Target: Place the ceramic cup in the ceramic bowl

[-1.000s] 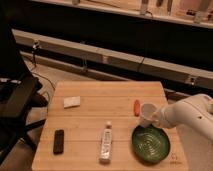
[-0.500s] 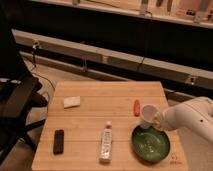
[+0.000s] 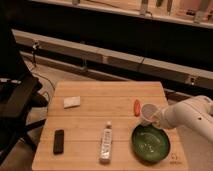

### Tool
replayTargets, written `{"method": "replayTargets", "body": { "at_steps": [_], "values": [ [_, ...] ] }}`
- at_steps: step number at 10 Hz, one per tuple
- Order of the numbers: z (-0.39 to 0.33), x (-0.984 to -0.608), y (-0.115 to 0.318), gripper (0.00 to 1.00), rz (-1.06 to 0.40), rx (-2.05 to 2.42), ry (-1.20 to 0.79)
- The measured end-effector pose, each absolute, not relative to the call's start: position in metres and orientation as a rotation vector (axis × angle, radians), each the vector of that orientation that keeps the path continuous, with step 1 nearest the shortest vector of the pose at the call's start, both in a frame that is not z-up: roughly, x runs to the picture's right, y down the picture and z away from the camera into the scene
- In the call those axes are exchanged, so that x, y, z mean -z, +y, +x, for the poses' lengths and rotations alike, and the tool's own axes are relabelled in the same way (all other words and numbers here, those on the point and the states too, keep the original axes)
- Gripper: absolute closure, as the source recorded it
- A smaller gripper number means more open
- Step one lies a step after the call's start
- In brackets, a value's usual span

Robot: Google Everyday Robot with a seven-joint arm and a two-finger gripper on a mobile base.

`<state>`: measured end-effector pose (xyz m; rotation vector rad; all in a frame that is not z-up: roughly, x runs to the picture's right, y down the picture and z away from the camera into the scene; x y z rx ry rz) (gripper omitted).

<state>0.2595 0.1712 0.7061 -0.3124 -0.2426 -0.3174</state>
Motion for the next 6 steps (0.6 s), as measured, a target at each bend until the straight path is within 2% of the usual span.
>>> {"method": "replayTargets", "body": {
  "at_steps": [1,2,6],
  "values": [
    [0.261,-0.703,0.177,0.97,-0.312,0.313,-0.241],
    [0.262,-0.702,0.179,0.89,-0.311,0.31,-0.238],
    [0.269,-0.673,0.173,0.47,-0.273,0.269,-0.211]
  ]
}}
